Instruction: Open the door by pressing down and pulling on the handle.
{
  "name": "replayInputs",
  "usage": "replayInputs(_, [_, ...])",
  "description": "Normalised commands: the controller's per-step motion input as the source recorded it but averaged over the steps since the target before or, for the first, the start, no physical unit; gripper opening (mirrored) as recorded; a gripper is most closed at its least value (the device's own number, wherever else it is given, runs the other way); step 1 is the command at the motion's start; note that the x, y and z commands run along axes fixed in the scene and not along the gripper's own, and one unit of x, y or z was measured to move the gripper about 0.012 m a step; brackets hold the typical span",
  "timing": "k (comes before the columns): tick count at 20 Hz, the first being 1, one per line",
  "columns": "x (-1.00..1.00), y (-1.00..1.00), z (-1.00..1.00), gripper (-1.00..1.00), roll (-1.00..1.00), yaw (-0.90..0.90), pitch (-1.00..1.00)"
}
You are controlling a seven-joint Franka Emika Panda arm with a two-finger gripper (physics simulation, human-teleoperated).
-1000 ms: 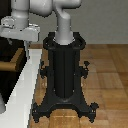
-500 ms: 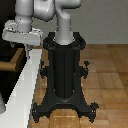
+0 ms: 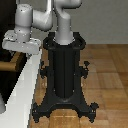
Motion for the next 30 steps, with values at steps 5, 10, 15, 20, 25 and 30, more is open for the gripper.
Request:
replayInputs(5, [0.00, -0.40, -0.40, 1.00, 0.00, 0.00, 0.00])
replayInputs(10, [0.00, -0.20, -0.20, 1.00, 0.00, 0.00, 0.00])
replayInputs(15, [0.00, 0.00, 0.00, 1.00, 0.00, 0.00, 0.00])
replayInputs(20, [0.60, 0.00, 0.00, 1.00, 0.00, 0.00, 0.00])
replayInputs(25, [0.40, 0.00, 0.00, 1.00, 0.00, 0.00, 0.00])
replayInputs(30, [0.20, 0.00, 0.00, 1.00, 0.00, 0.00, 0.00])
